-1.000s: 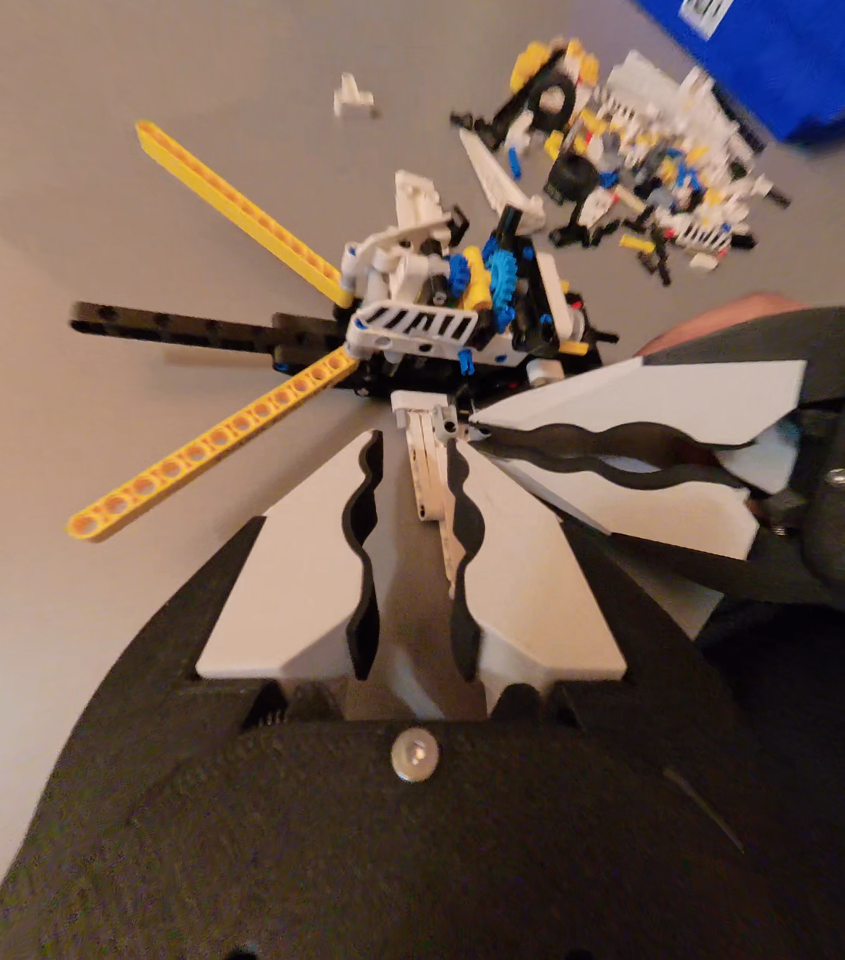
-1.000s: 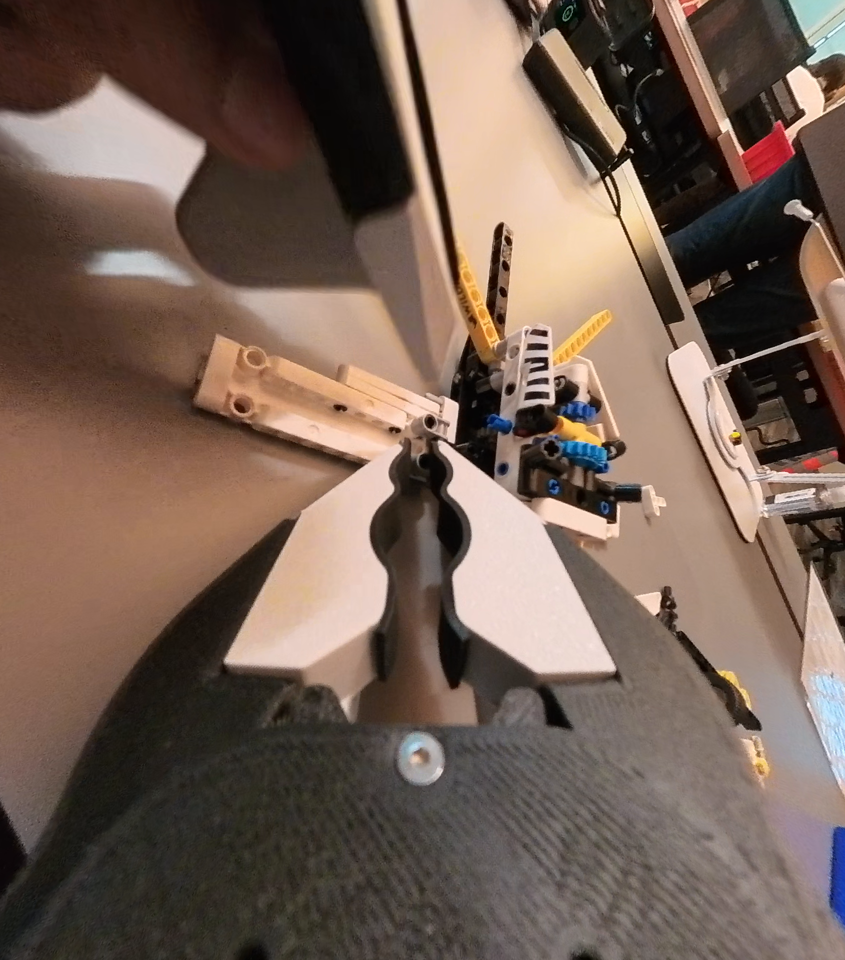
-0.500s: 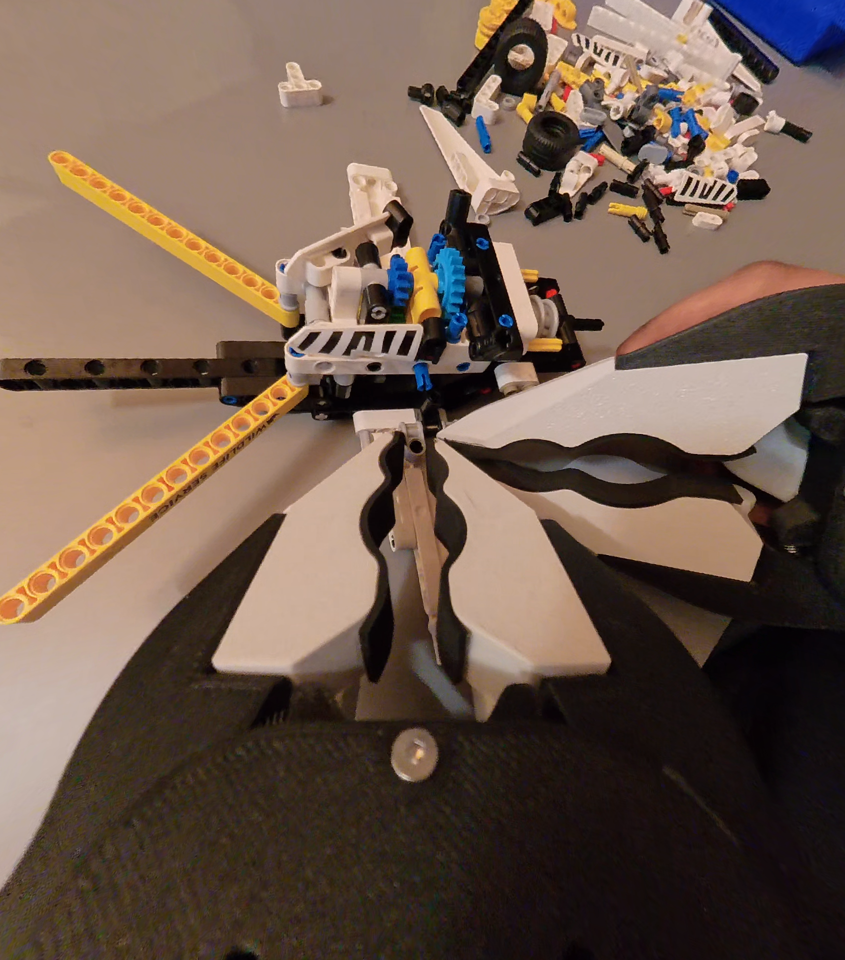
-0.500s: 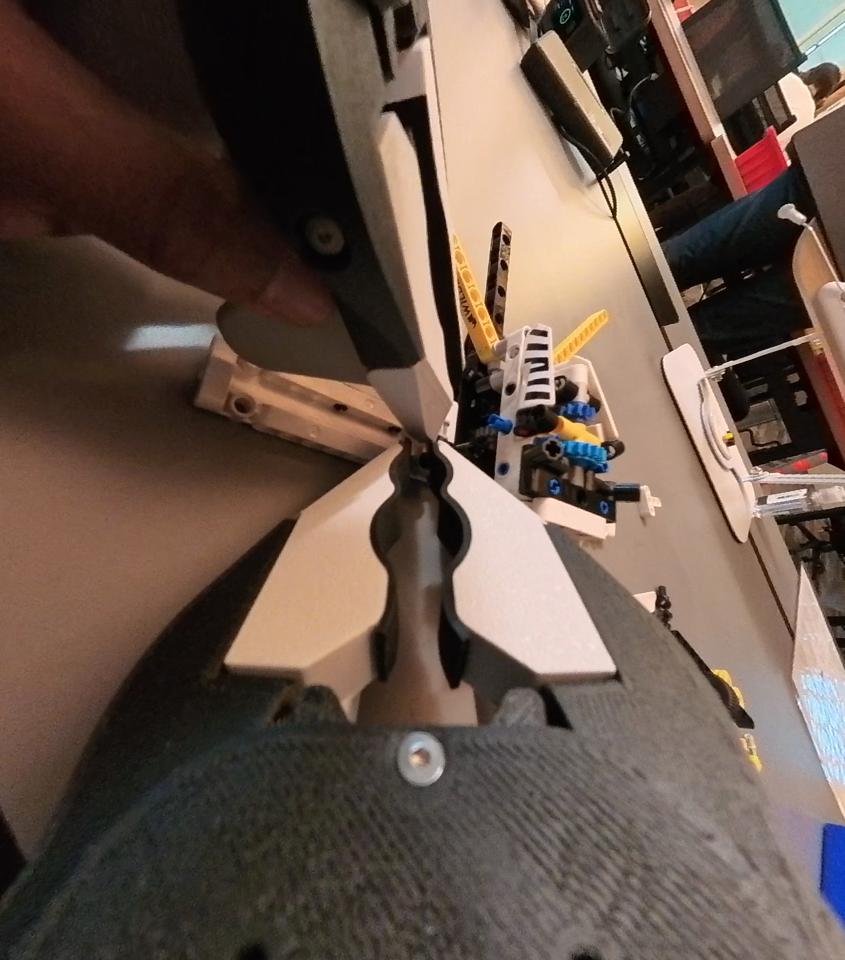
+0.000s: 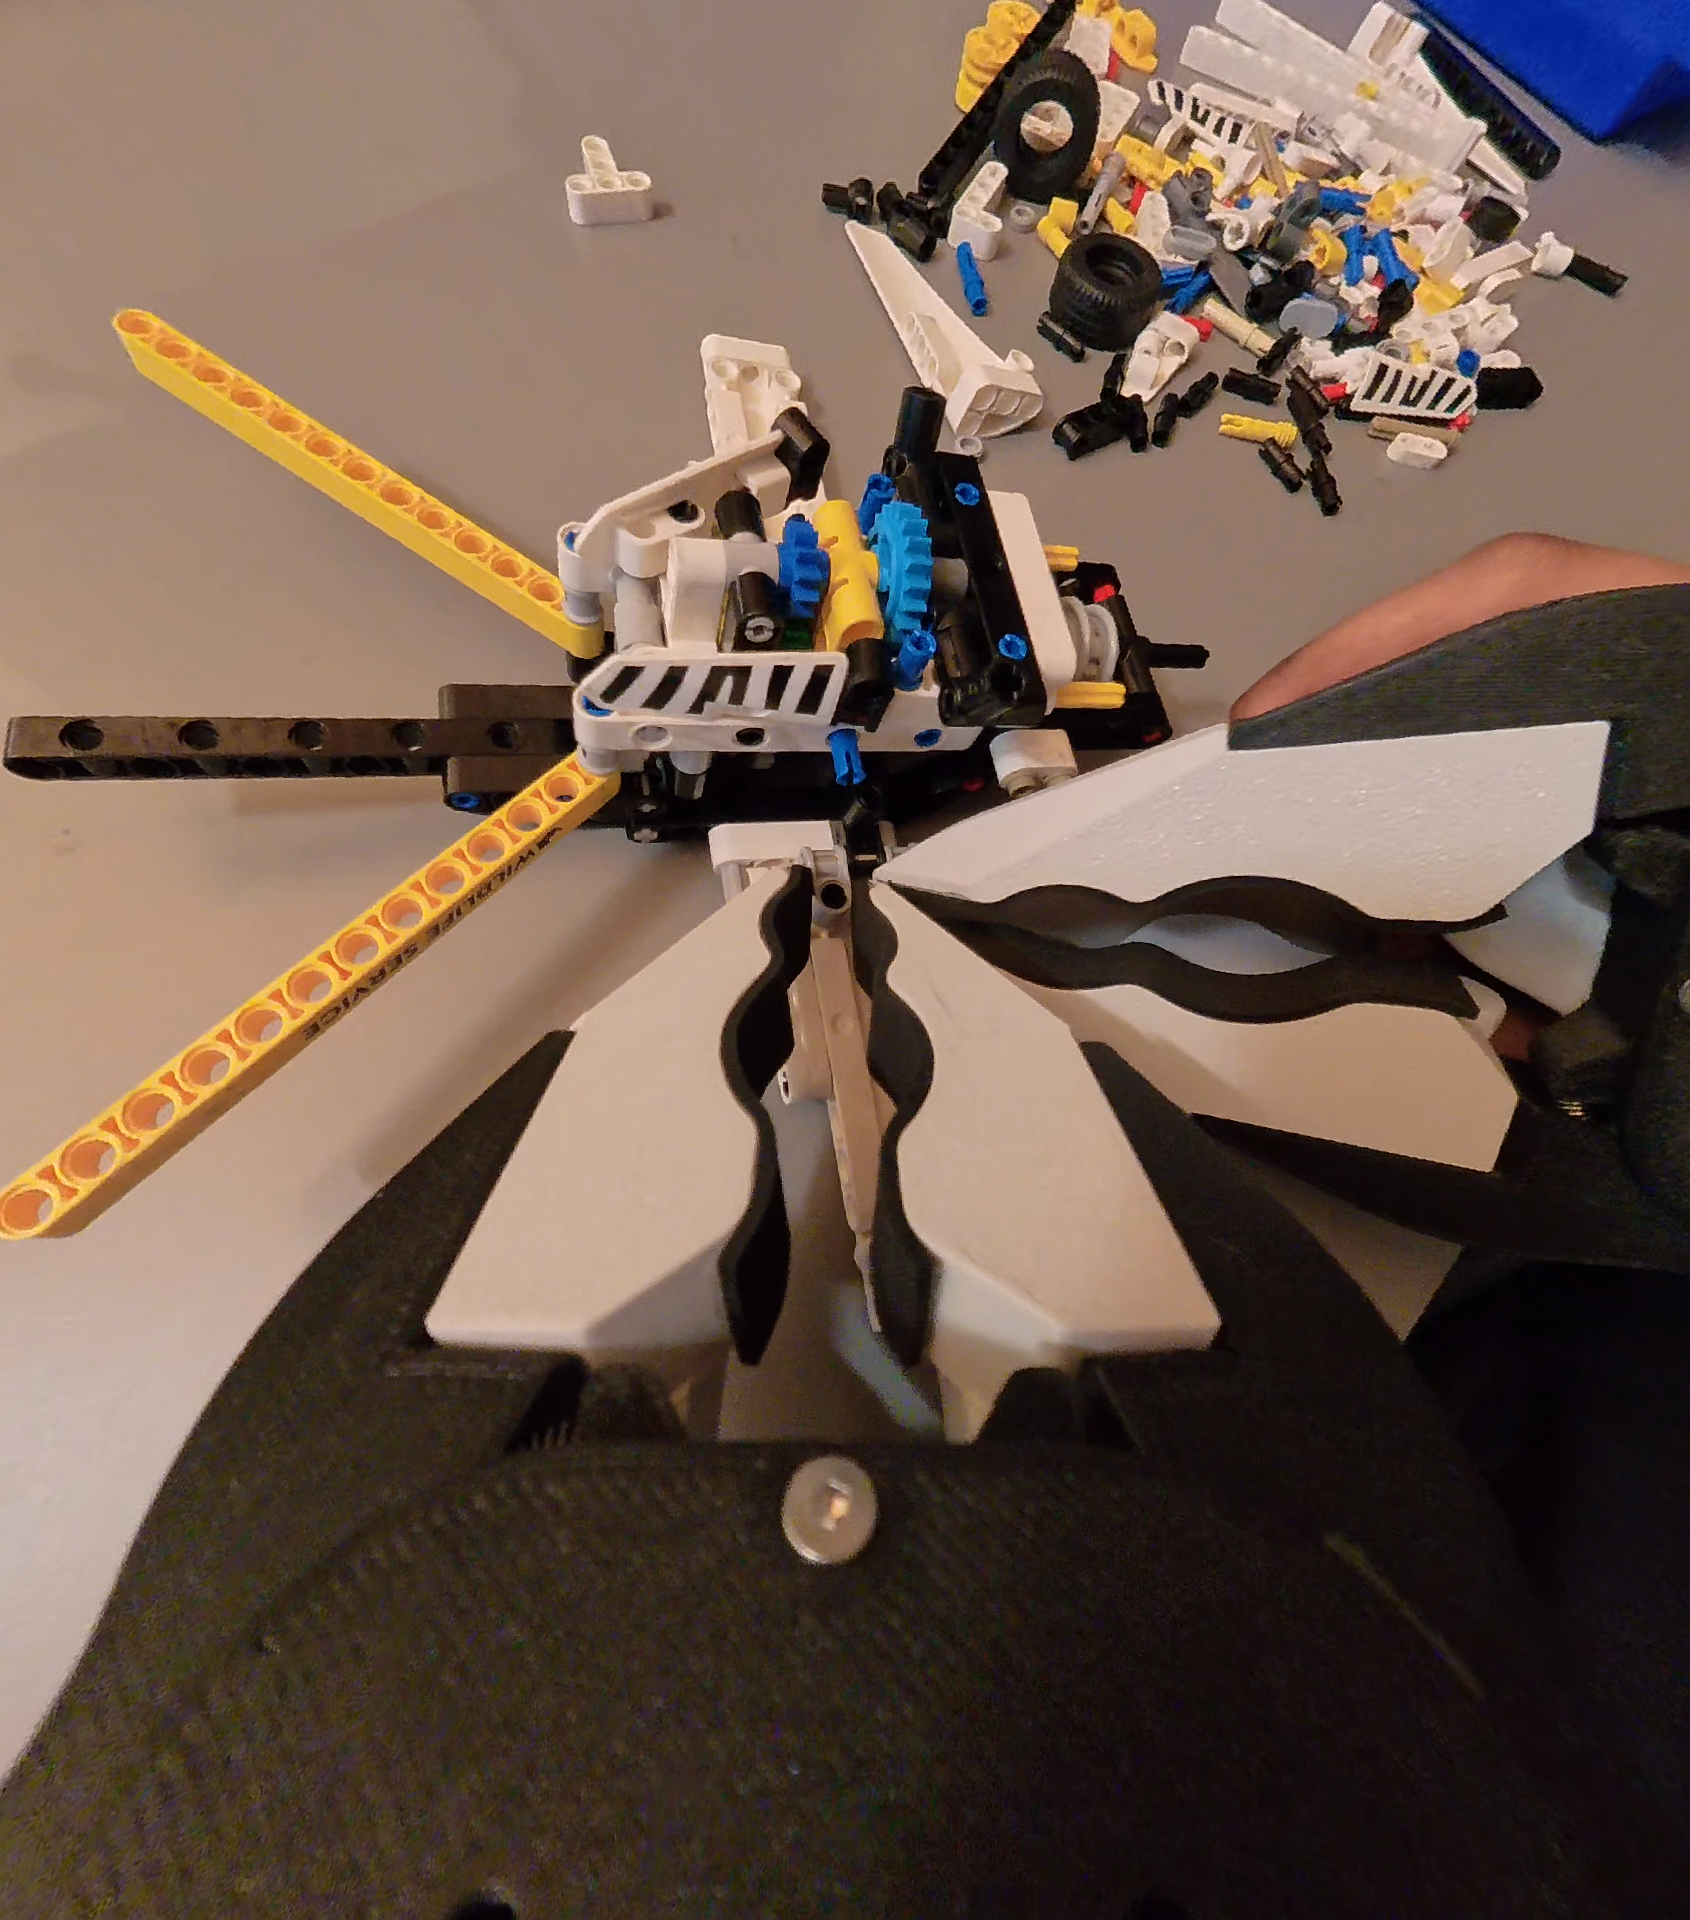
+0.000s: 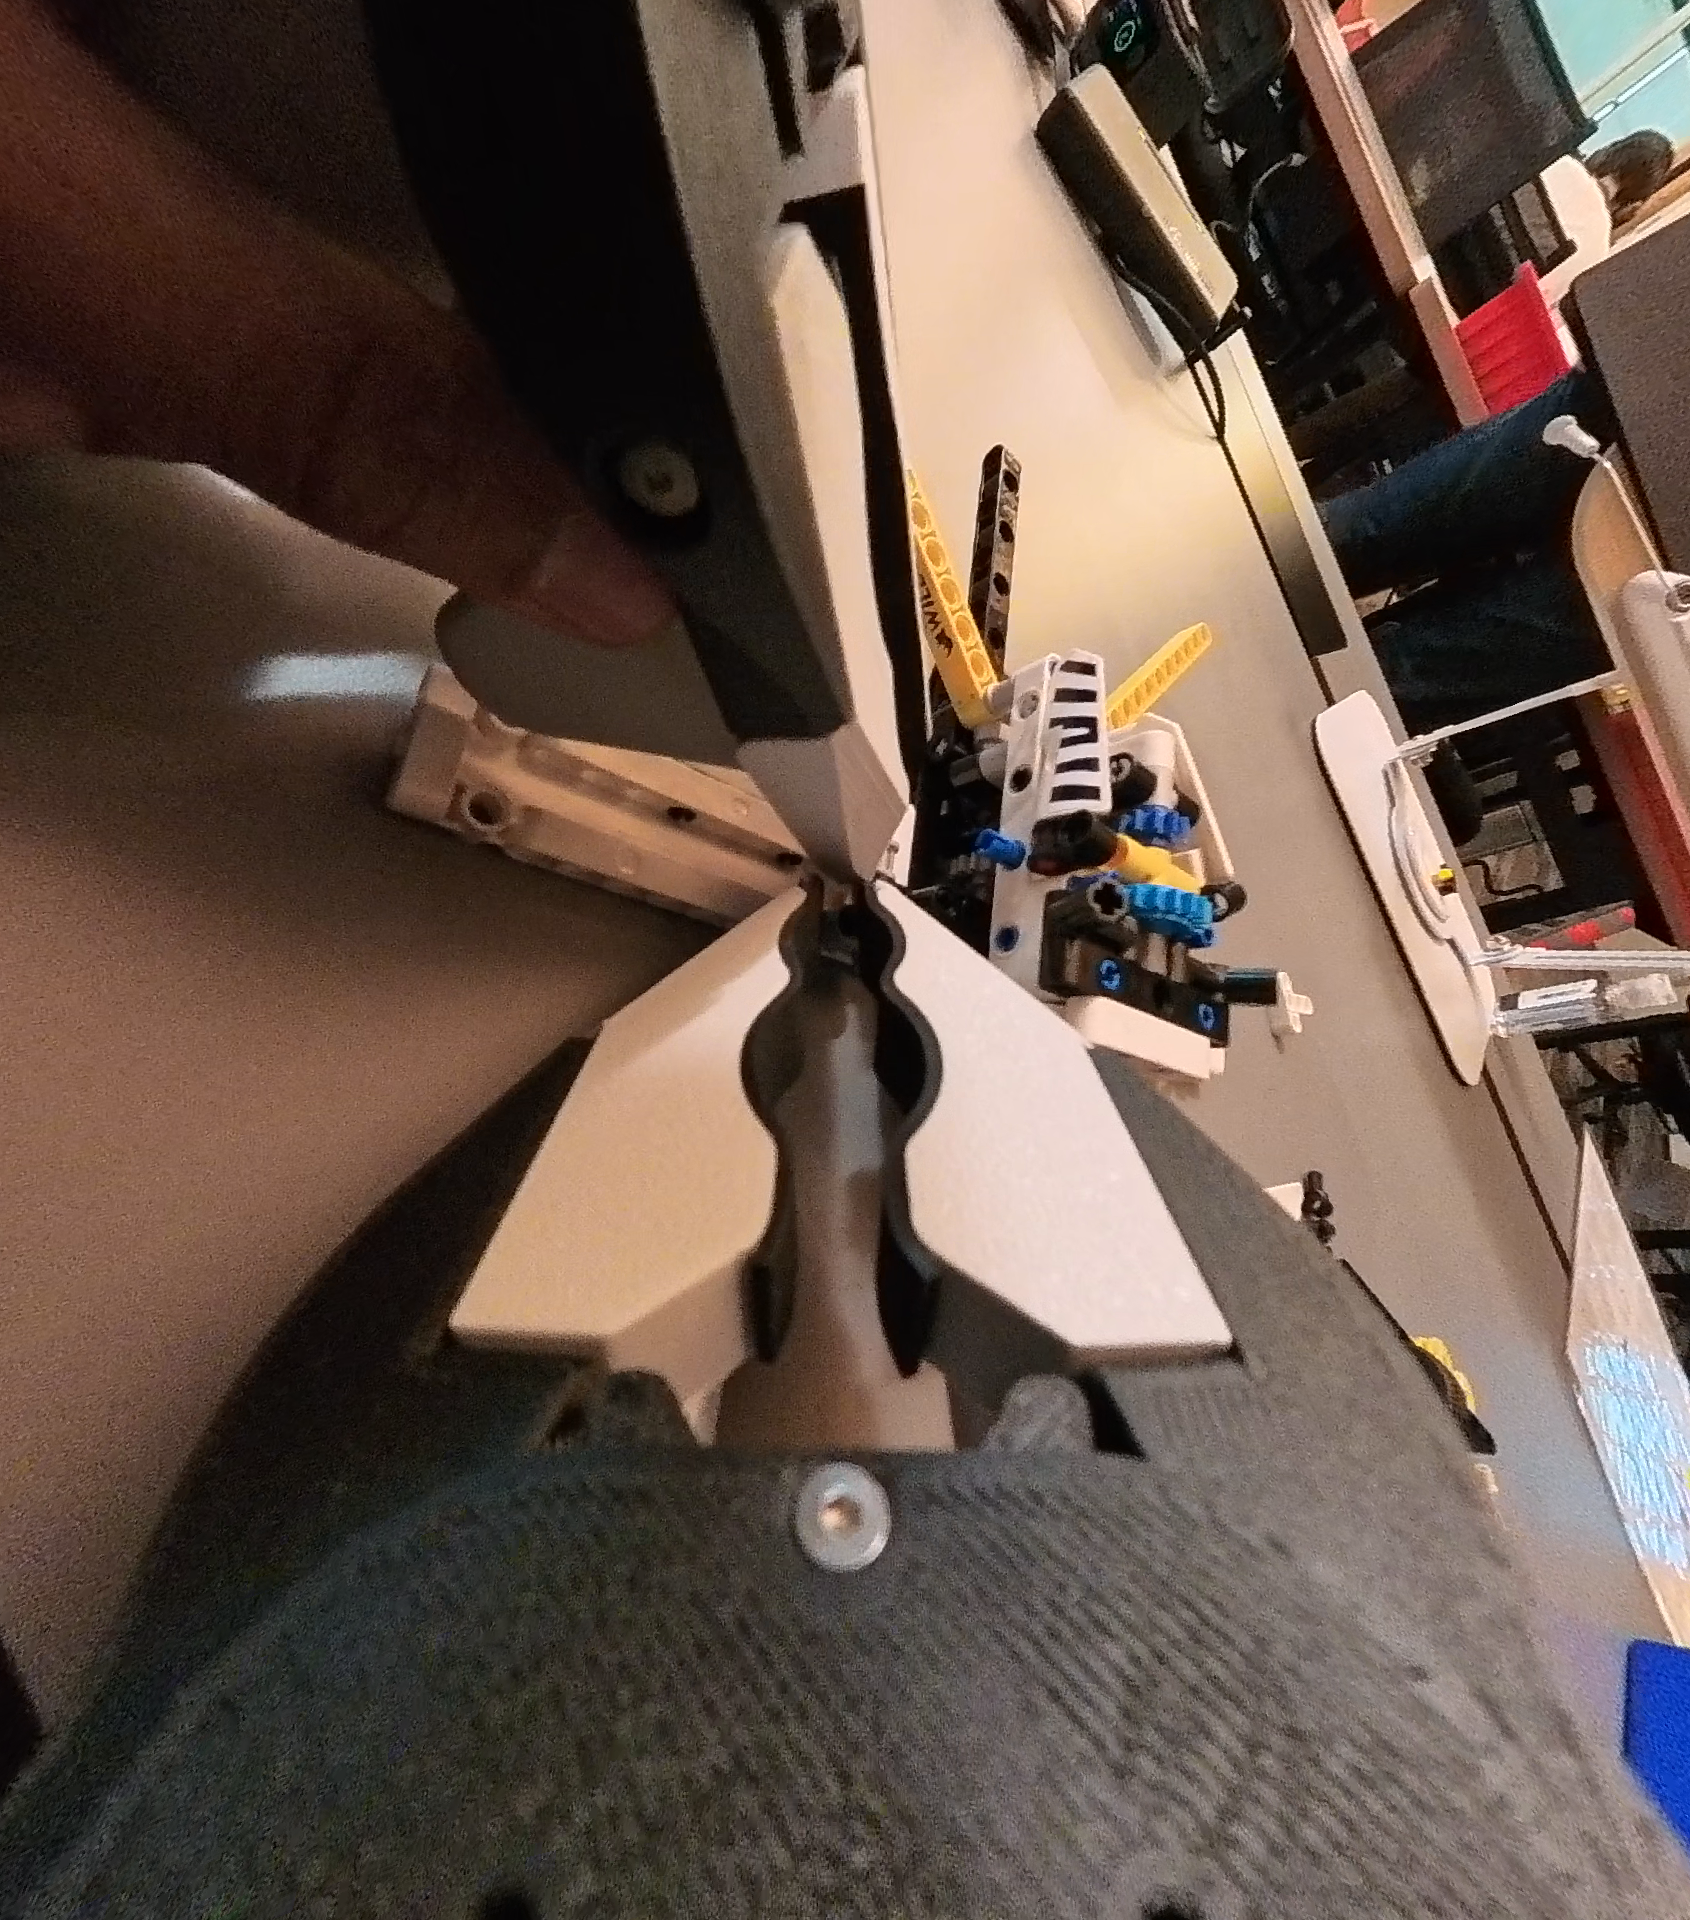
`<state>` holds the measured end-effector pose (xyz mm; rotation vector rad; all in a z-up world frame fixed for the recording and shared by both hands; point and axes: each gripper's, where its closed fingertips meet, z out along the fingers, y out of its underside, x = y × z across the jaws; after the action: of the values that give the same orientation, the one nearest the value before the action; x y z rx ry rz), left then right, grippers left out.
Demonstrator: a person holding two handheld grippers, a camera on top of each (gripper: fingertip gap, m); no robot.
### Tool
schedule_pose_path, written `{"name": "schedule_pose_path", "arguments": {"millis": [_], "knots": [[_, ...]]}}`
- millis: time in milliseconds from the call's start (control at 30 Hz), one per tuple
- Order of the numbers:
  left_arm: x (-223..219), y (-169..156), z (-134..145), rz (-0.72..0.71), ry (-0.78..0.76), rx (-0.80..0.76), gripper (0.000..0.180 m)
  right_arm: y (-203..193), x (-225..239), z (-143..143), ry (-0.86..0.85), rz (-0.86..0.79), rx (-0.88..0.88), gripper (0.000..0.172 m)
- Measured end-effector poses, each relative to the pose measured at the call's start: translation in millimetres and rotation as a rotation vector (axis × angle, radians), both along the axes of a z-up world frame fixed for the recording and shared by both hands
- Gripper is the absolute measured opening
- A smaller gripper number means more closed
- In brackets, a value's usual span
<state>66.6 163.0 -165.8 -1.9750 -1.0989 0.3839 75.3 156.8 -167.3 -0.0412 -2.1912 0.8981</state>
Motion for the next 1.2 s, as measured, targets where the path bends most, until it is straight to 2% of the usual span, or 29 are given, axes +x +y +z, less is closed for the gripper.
{"name": "schedule_pose_path", "arguments": {"millis": [267, 333, 500, 633, 733, 933, 1033, 1200], "knots": [[-0.2, 0.0, -0.2, 0.001, -0.011, 0.017, 0.005, 1.5, -1.1, 2.1, 0.047, 0.002, 0.016, 0.005], [-0.8, -0.8, -0.4, 0.008, -0.007, 0.013, 0.005, -1.1, 4.8, 3.8, 0.016, 0.041, -0.012, 0.006], [-0.8, -0.7, -0.7, 0.005, -0.028, 0.041, 0.005, 2.5, 14.5, 40.5, -0.126, 0.138, -0.311, 0.013], [-0.8, -0.6, -0.9, 0.002, -0.043, 0.062, 0.005, 20.6, 7.8, 74.9, -0.201, 0.141, -0.600, 0.013], [-0.7, -0.5, -0.9, 0.001, -0.043, 0.061, 0.006, 30.7, 2.8, 84.5, -0.226, 0.132, -0.706, 0.014], [-0.6, -0.2, -1.4, 0.000, -0.039, 0.051, 0.006, 19.2, -2.4, 64.5, -0.160, 0.065, -0.538, 0.016], [-0.6, -0.1, -1.5, 0.001, -0.036, 0.046, 0.006, 17.9, -8.0, 58.3, -0.124, 0.023, -0.481, 0.012], [-0.4, -0.1, -1.7, -0.001, -0.036, 0.043, 0.006, 15.1, -12.4, 50.2, -0.172, 0.007, -0.439, 0.011]]}}
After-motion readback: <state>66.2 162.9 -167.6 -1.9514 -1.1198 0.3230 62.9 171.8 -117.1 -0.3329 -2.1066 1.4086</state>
